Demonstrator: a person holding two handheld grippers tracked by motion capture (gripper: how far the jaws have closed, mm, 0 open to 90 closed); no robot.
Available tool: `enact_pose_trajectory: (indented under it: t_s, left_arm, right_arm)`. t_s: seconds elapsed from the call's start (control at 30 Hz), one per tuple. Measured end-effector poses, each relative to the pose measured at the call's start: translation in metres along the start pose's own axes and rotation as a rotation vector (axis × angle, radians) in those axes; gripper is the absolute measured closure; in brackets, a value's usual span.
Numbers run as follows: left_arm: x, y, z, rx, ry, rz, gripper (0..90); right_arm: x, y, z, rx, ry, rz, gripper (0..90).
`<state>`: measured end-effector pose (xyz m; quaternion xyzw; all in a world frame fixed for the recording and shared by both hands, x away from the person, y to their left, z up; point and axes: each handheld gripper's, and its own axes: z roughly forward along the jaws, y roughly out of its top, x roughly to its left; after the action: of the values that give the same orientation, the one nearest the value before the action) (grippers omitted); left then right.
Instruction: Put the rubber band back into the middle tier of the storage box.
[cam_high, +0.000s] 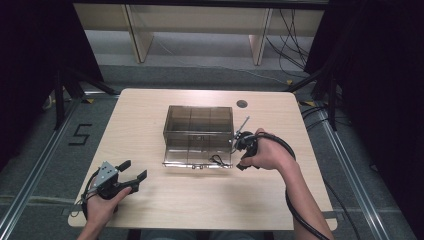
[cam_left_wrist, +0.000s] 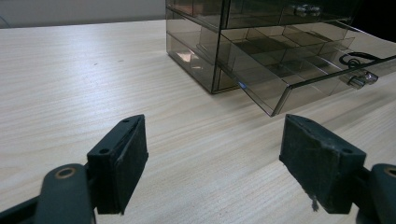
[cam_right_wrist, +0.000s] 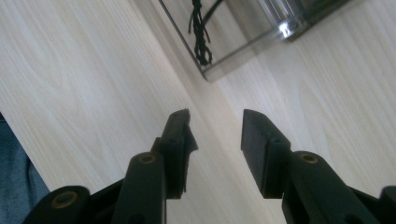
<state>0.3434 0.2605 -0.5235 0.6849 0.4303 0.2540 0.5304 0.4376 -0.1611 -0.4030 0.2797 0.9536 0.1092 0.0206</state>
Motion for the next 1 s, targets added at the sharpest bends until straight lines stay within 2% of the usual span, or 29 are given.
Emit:
enact_pose_trajectory:
  t_s: [0.03, 0.17, 0.2, 0.23, 0.3, 0.37, 0.43, 0.57, 0.73, 0.77, 0.8, 0.83, 0.87, 0.9, 0.93, 0.97, 1.0]
  left_arm:
    - [0.000, 0.000, 0.000, 0.000, 0.000, 0.000, 22.5]
    - [0.000, 0.000, 0.000, -0.003, -0.002, -0.003, 22.4]
    - [0.000, 0.000, 0.000, -0.002, -0.002, -0.002, 22.4]
    - [0.000, 0.000, 0.000, -0.003, -0.002, -0.003, 22.5]
    - [0.000, 0.000, 0.000, -0.002, -0.001, -0.002, 22.5]
    - [0.000, 0.000, 0.000, 0.000, -0.001, 0.000, 22.5]
    - [0.000, 0.000, 0.000, 0.000, 0.002, -0.005, 22.5]
    - [0.000, 0.000, 0.000, 0.006, 0.002, -0.007, 22.5]
    - [0.000, 0.000, 0.001, 0.008, 0.002, -0.006, 22.6]
    - [0.000, 0.000, 0.001, 0.002, -0.004, -0.005, 22.6]
    - [0.000, 0.000, 0.001, 0.005, -0.001, -0.005, 22.6]
    - [0.000, 0.000, 0.001, 0.000, -0.005, -0.005, 22.6]
    - [0.000, 0.000, 0.001, 0.011, 0.003, -0.006, 22.7]
    - [0.000, 0.000, 0.001, 0.008, 0.002, -0.008, 22.7]
    - [0.000, 0.000, 0.001, 0.005, 0.001, -0.010, 22.7]
    - [0.000, 0.000, 0.001, 0.007, 0.001, -0.012, 22.7]
    - [0.000, 0.000, 0.001, 0.008, 0.002, -0.012, 22.6]
  right_arm:
    - [-0.001, -0.003, 0.001, -0.007, -0.004, -0.009, 62.4]
    - [-0.003, -0.021, 0.003, -0.010, -0.005, 0.029, 61.3]
    - [-0.005, -0.025, 0.005, -0.023, -0.011, 0.002, 61.3]
    - [-0.004, -0.031, 0.006, -0.023, -0.009, 0.035, 61.3]
    - [-0.006, -0.041, 0.008, -0.018, -0.023, 0.047, 61.0]
    - [-0.007, -0.050, 0.011, -0.035, -0.027, 0.063, 61.0]
    - [-0.008, -0.059, 0.015, -0.054, -0.008, 0.088, 61.0]
    - [-0.009, -0.076, 0.021, -0.080, -0.011, 0.117, 60.7]
    - [-0.012, -0.092, 0.031, -0.146, -0.033, 0.146, 59.0]
    - [-0.013, -0.095, 0.032, -0.157, -0.037, 0.139, 59.1]
    - [-0.012, -0.098, 0.034, -0.161, -0.034, 0.159, 59.0]
    - [-0.012, -0.100, 0.037, -0.175, -0.032, 0.156, 58.9]
    - [-0.010, -0.104, 0.039, -0.175, -0.045, 0.202, 58.9]
    - [-0.010, -0.107, 0.040, -0.197, -0.042, 0.194, 58.9]
    - [-0.008, -0.109, 0.042, -0.211, -0.032, 0.209, 58.8]
    - [-0.009, -0.111, 0.044, -0.222, -0.047, 0.201, 58.6]
    - [-0.008, -0.115, 0.044, -0.238, -0.050, 0.214, 58.3]
